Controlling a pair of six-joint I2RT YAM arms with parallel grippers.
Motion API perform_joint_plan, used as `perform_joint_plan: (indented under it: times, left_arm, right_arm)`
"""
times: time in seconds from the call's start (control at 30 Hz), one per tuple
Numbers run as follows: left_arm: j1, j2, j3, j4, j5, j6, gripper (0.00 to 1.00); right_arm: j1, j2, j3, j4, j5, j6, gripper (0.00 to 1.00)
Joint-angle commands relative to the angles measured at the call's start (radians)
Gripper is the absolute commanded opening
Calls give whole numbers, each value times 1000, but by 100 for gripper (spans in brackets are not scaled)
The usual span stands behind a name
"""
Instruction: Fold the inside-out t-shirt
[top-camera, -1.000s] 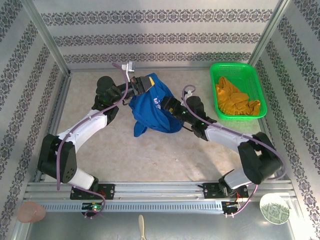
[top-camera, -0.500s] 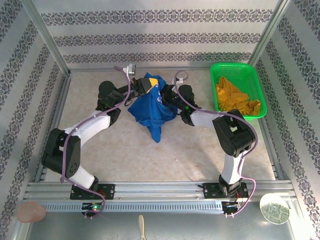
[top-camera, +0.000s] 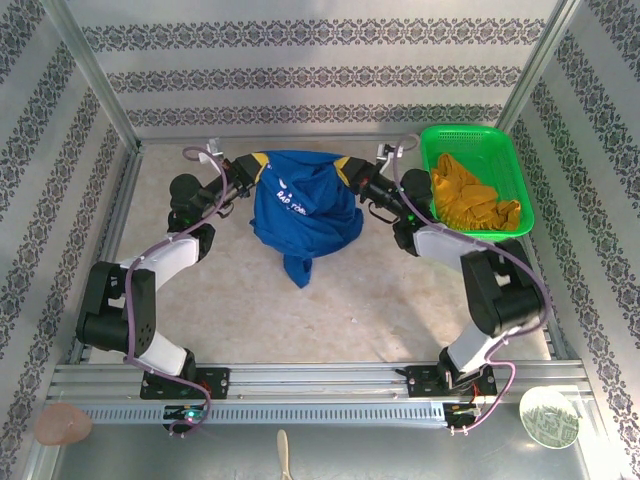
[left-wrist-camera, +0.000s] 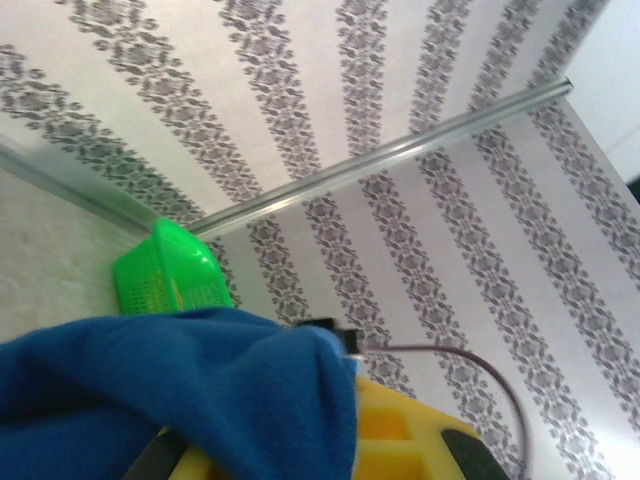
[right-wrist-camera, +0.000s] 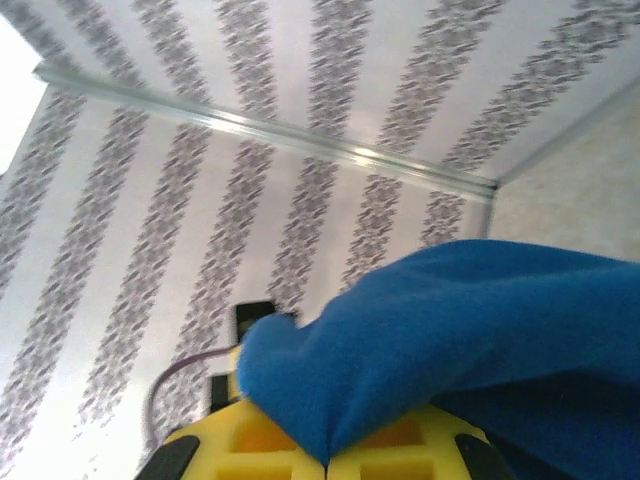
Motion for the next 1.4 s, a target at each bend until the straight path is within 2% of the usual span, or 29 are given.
perform_joint_plan:
  times: [0.0,0.1,0.13,0.17,0.2,0.27,0.4,0.47,0.57,0.63,0.77,0.87,1.17,1.23,1.37]
  left_arm:
    - [11,-6,-8,-45,-76,43,0]
    - [17,32,6,-118,-99,74,3]
    - [21,45,13,-139,-105,83,16]
    - [24,62,23,-149,-100,93,36]
    - [29,74,32,-158,-90,100,44]
    - [33,76,42,-171,-67,119,54]
    - [27,-36,7,-284,-44,223,60]
    - [-5,-155,-13,-459,-65,356,60]
    - [-143,-355,13,-804,-209,609,64]
    - [-242,-429,34,-927,-317,722,67]
    - [-396,-410,83,-1032,-427,851,68]
    - [-467,-330,149,-1092,-480,946,68]
    - [-483,-219,200,-1093,-528,1005,67]
    - [-483,-211,204,-1082,-539,1014,61]
    - [-477,-181,233,-1062,-534,1022,32]
  right_arm:
    - [4,-112,-23,28,-78,-33,0]
    - [7,-177,-31,7,-98,-27,0]
    - [13,-197,-29,-10,-107,-29,0]
    - [21,-218,-30,-34,-118,-40,0]
    - [29,-235,-30,-58,-125,-54,0]
    - [35,-270,-34,-128,-132,-96,0]
    - [26,-292,-51,-175,-135,-122,0]
    - [21,-290,-56,-187,-136,-124,0]
    - [20,-288,-62,-208,-135,-134,0]
    - [20,-283,-65,-213,-133,-138,0]
    - [27,-273,-67,-218,-126,-140,0]
    - [33,-279,-66,-229,-120,-144,0]
    - [39,-311,-76,-270,-108,-164,0]
    - [39,-316,-78,-273,-107,-166,0]
    - [39,-328,-83,-273,-102,-171,0]
